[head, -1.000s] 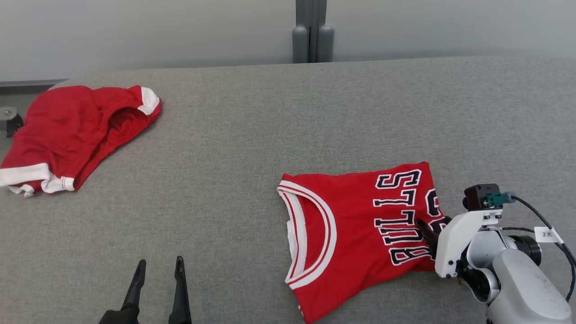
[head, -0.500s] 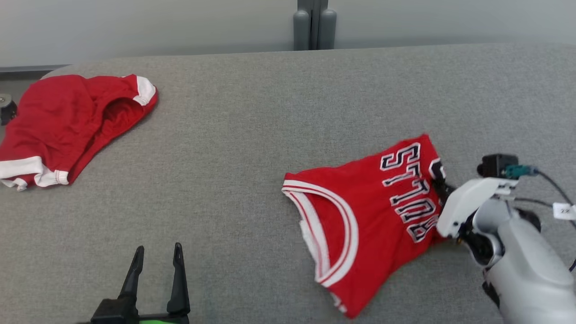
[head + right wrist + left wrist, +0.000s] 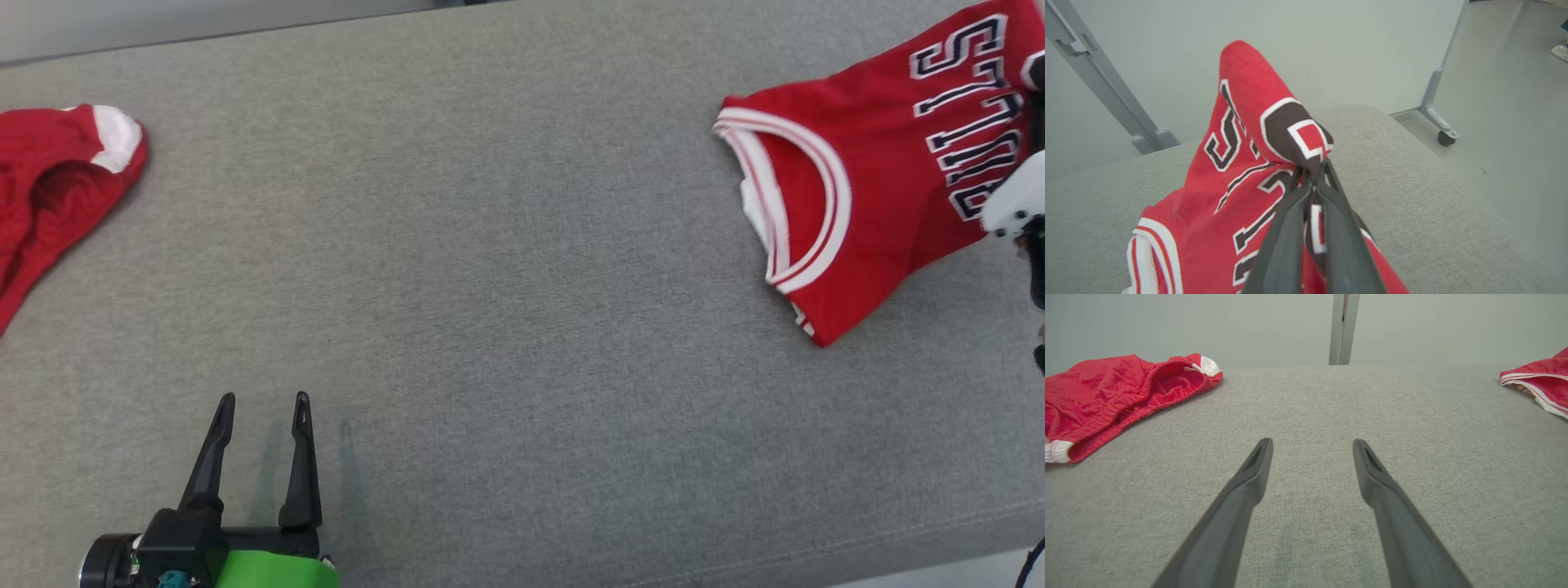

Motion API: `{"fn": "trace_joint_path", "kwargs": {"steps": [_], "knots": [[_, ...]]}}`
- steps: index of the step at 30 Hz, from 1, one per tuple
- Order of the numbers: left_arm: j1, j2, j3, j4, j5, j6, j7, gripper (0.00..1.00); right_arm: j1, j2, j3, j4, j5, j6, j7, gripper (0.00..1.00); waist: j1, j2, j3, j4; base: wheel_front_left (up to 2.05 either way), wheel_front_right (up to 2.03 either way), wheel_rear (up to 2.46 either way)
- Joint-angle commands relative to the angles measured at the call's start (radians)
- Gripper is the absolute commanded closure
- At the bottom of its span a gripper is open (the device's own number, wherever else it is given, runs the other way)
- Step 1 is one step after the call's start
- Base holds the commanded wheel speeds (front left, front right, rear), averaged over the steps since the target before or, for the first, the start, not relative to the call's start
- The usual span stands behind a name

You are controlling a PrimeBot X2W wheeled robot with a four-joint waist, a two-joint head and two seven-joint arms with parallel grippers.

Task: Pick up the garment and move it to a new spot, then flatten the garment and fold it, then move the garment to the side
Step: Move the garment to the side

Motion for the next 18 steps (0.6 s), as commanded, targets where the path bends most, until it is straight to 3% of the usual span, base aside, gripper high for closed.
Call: {"fn": "trace_joint_path", "kwargs": {"steps": [1, 6, 12, 13, 14, 18], "knots": [[-0.006, 0.015, 0.003, -0.009, 0.013, -0.012, -0.003, 0.0, -0.033, -0.016, -0.034, 0.025, -0.026, -0.002, -0.028, 1.0, 0.0, -0.0001, 0.089, -0.084, 0.0, 0.0, 0.0], [-0.035, 0.021, 0.02, -0.048, 0.031, -0.024, -0.003, 0.0, -0.116, -0.078, -0.169, 0.122, -0.118, -0.002, -0.102, 1.0, 0.0, -0.0001, 0.144, -0.072, 0.0, 0.0, 0.0], [-0.02, 0.015, 0.041, -0.06, 0.031, -0.025, -0.003, 0.0, -0.183, -0.098, -0.31, 0.209, -0.23, -0.002, -0.147, 1.0, 0.0, -0.0001, 0.167, -0.04, 0.0, 0.0, 0.0], [-0.018, 0.012, 0.045, -0.062, 0.028, -0.022, -0.003, 0.0, -0.191, -0.096, -0.337, 0.213, -0.251, -0.002, -0.157, 0.56, 0.0, -0.0001, 0.17, -0.037, 0.0, 0.0, 0.0], [-0.016, 0.011, 0.047, -0.064, 0.025, -0.019, -0.003, 0.0, -0.196, -0.091, -0.356, 0.219, -0.272, -0.002, -0.163, 0.0, 0.0, -0.0001, 0.171, -0.036, 0.0, 0.0, 0.0], [-0.014, 0.007, 0.054, -0.06, 0.02, -0.014, -0.003, 0.0, -0.205, -0.076, -0.446, 0.206, -0.371, -0.002, -0.182, 0.0, 0.0, -0.0001, 0.164, -0.04, 0.0, 0.0, 0.0]]}}
